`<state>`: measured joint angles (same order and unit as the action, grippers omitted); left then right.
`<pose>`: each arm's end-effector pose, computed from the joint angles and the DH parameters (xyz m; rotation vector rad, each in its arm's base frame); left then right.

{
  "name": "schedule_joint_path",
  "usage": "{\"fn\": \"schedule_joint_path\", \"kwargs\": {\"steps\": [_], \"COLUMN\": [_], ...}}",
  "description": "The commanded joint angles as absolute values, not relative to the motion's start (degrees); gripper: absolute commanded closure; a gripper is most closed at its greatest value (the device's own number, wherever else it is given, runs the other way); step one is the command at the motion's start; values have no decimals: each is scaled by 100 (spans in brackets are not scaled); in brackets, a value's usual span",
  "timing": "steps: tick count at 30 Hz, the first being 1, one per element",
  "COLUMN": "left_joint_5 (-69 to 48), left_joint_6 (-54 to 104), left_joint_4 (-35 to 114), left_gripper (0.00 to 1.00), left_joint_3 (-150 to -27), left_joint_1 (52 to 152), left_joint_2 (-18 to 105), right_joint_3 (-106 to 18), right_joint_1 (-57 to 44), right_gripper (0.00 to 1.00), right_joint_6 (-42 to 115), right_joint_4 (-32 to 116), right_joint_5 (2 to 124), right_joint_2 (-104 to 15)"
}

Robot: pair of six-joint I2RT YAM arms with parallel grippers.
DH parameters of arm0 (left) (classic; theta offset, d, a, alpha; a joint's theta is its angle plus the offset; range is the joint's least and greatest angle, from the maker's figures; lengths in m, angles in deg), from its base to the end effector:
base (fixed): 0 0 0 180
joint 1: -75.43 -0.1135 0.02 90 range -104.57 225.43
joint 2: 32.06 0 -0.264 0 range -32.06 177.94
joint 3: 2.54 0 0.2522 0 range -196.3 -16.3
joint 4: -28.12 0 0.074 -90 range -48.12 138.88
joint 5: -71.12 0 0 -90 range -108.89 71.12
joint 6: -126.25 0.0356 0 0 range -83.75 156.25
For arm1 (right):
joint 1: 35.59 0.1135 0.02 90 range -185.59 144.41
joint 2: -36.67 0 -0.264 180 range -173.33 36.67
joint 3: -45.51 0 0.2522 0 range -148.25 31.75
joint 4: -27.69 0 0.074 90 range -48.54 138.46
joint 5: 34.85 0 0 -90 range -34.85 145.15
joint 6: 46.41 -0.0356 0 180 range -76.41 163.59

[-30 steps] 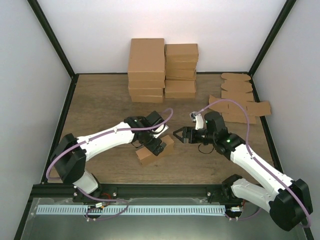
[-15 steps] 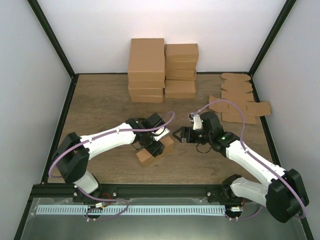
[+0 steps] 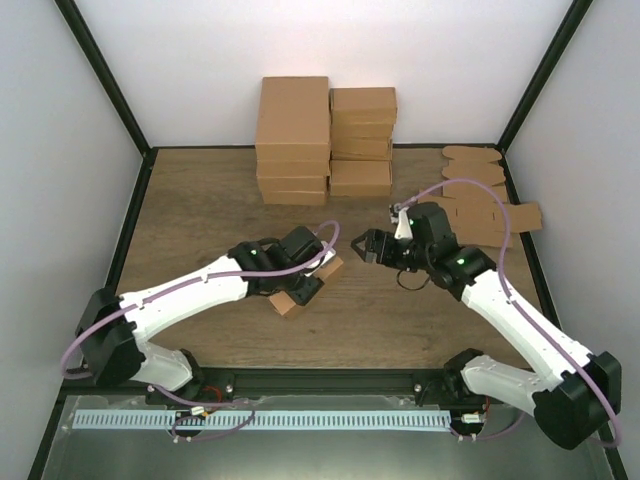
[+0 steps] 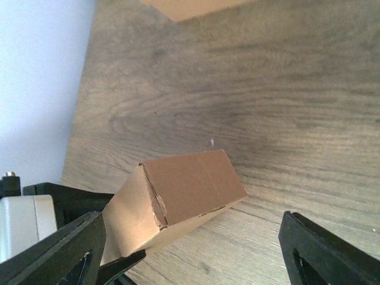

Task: Fold the paper box

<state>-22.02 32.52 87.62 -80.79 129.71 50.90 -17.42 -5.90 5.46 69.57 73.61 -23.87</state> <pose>0.1689 -0.2316 0.2562 1.1426 2.4598 -0.2361 0.1901 0.1214 0.2853 -0.0069 2.4146 0.9583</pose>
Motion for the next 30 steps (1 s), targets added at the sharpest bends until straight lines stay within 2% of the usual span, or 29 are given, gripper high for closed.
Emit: {"fn": "schedule_joint_path", "kwargs": {"steps": [1,3,8,12,18,22,27,30], "left_joint_5": [-3148,-3578,-4626,-5460,-6525,-6972,-7028,-7076], "left_joint_6": [3394,3456,4195,5115,6077,6337,6561,6696], "left_joint_4": [8409,8192,7305,6534,5853,5736,5558,5513], "left_gripper": [42,42,42,42,44,44,43,42], "left_joint_3": [-8161,-8150,-7778,-7383,-7014,-7009,-7040,-7047], "left_joint_1": [13119,13208,13644,14059,14587,14760,14960,15034], "left_joint_2": [4617,4403,3819,3574,3601,3703,3742,3833], "right_joint_3": [-2622,-2849,-3486,-3790,-3543,-3565,-2986,-2786], "right_joint_1": [-613,-615,-615,-615,-615,-615,-615,-610], "right_gripper": [12,6,3,1,0,0,0,4], "right_joint_6": [-27,-393,-1556,-2385,-3224,-3249,-3358,-3347], "right_joint_4": [7717,7953,8697,8841,8121,8245,7910,7644], "right_joint_5": [7107,6995,6976,7663,8828,8762,9046,9152], "right_joint_2": [-2084,-1997,-2088,-2237,-2196,-2133,-2049,-2022]}}
